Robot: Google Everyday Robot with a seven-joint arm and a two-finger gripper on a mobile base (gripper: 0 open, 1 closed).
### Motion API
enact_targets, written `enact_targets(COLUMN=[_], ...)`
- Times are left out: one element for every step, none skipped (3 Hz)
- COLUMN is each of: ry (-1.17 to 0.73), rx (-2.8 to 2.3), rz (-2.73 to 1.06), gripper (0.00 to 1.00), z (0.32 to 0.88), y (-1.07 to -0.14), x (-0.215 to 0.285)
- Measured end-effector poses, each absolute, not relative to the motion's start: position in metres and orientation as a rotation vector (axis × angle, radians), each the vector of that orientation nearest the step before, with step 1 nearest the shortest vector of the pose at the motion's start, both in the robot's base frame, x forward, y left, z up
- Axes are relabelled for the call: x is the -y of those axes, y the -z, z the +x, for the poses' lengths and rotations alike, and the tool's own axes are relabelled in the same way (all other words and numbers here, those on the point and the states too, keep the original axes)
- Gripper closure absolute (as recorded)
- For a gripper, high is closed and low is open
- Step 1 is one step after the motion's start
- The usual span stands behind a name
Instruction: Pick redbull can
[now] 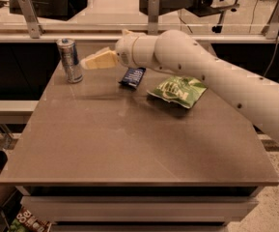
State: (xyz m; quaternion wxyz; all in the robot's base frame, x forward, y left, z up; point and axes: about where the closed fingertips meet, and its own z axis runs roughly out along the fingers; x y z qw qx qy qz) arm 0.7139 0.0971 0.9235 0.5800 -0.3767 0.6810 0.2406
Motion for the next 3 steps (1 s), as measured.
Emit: enact_targets(ry=[-0.629,-0.673,-0.706], rx=[-1.544,-1.506,-1.479], rz=[-0.877,-0.877,-0.878], gripper=[0.00,0.00,0.00], z=[0.723,0.726,0.722], y=[-0.917,-0.917,-0.919], x=[-0.122,-0.143,-0.165])
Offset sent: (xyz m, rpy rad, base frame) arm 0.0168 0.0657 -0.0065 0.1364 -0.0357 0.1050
